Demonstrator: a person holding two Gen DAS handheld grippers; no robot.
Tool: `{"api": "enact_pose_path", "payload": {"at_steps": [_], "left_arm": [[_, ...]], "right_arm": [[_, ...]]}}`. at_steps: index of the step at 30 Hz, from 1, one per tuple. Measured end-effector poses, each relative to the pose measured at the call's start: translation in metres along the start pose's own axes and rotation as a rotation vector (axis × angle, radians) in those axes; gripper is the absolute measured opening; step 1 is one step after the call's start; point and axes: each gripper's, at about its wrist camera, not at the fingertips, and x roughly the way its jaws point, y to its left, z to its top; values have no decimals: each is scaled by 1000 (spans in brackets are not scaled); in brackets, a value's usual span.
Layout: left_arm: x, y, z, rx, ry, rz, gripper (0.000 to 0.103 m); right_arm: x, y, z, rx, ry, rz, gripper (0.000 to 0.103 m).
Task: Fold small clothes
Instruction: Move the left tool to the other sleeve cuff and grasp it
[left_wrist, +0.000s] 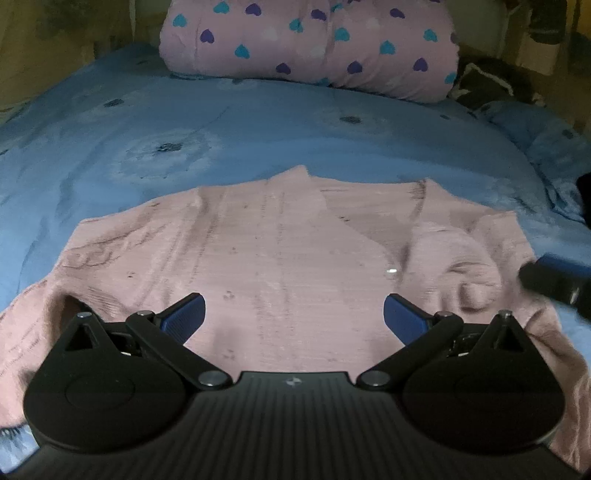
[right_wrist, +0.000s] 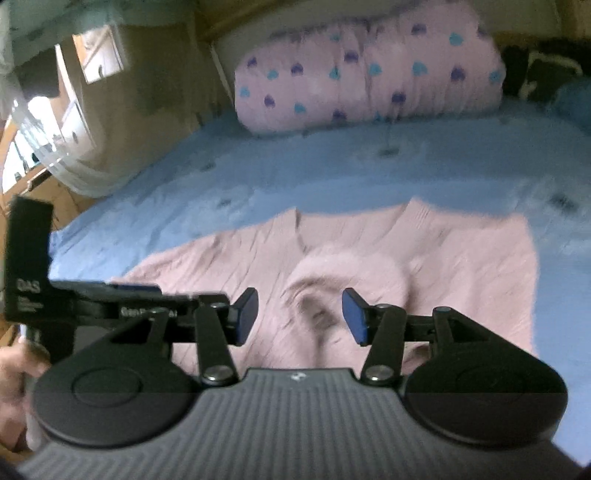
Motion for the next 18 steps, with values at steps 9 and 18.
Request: {"api": "enact_pose_path", "payload": {"at_steps": [9, 18], "left_arm": [[-16, -53, -10, -13, -68, -34, 103], [-1, -138, 6, 243, -161, 24, 103]], "right_arm": [[-8, -77, 0, 209, 11, -312, 55], [-2, -112, -14, 330, 91, -384, 55]]}}
